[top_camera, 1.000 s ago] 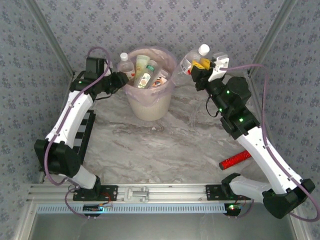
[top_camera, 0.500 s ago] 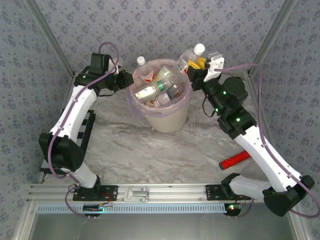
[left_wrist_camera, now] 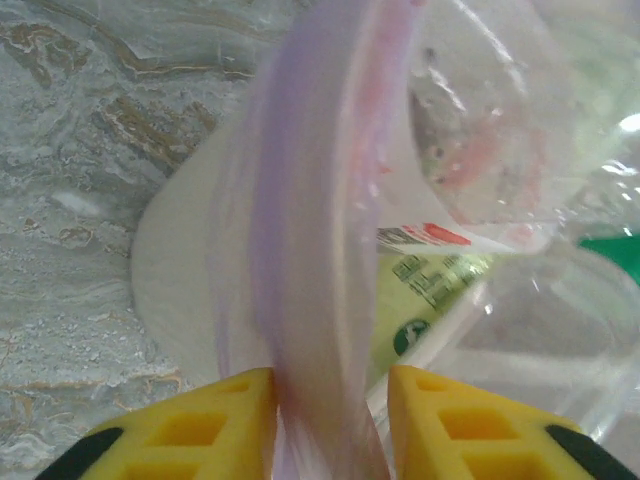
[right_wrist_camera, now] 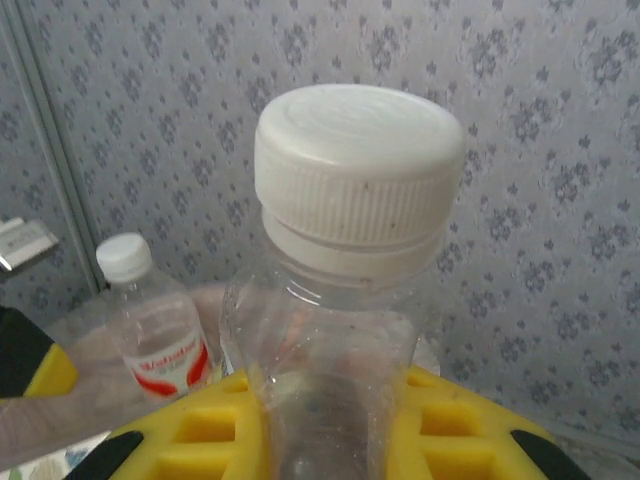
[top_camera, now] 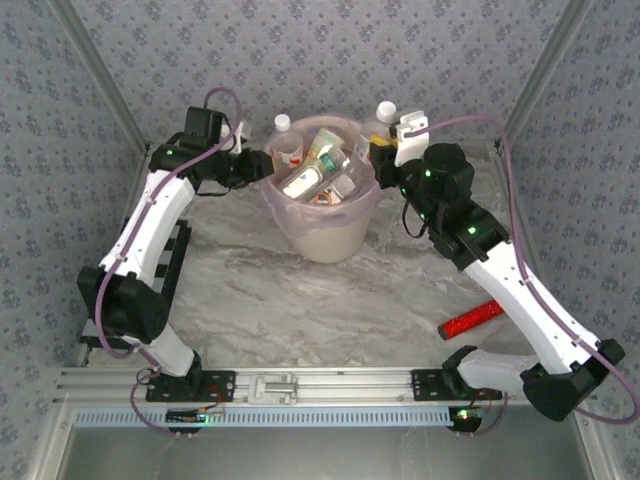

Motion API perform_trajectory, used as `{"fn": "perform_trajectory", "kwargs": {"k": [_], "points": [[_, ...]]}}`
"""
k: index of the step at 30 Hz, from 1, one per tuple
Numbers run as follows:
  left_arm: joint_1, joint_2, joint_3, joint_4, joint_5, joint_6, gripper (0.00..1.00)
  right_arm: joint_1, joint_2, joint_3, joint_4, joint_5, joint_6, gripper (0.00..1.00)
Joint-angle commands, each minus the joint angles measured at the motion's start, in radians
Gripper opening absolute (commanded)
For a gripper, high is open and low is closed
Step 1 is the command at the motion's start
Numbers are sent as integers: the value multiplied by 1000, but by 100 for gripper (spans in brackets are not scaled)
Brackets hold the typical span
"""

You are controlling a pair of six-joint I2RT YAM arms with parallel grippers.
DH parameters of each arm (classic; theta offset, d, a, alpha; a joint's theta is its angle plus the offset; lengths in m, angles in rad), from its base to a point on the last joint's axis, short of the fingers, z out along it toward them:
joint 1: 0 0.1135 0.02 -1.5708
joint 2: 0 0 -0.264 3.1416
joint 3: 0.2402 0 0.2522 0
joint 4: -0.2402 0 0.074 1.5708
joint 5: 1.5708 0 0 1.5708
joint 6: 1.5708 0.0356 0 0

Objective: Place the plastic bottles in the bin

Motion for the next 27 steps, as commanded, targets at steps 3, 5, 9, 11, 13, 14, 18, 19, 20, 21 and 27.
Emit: {"fn": "perform_trajectory", "kwargs": {"k": [3,5,9,11,13,14,18,19,20,21,27], "points": [[-4,-20,5,-65,0,3,38,-11,97,24,-99,-79,-3,13],[-4,-21,-11,-44,4,-4,38,-26,130,34,-113,-160,32,13],[-4,-18,-28,-15,15,-12,38,-53,178,38,-129,-367,91,13],[-4,-13,-28,-11,12,-10,38,-57,208,55,-156,-386,101,13],[-4,-10,-25,-11,10,-5,37,-55,233,74,-189,-264,79,13],[-4,-9,-24,-11,8,-2,37,-50,239,75,-190,-166,70,12],[-7,-7,-25,-16,-2,11,37,-45,215,76,-55,-48,-31,11],[-7,-7,-23,-19,-5,14,37,-49,206,76,-6,-60,-51,11],[-7,-7,-22,-20,-9,17,37,-52,204,86,30,-61,-72,11],[-7,-7,-20,-21,-12,18,37,-54,207,103,48,-53,-87,10],[-7,-12,-19,-31,-23,34,37,-57,309,271,-88,37,-183,12]]}}
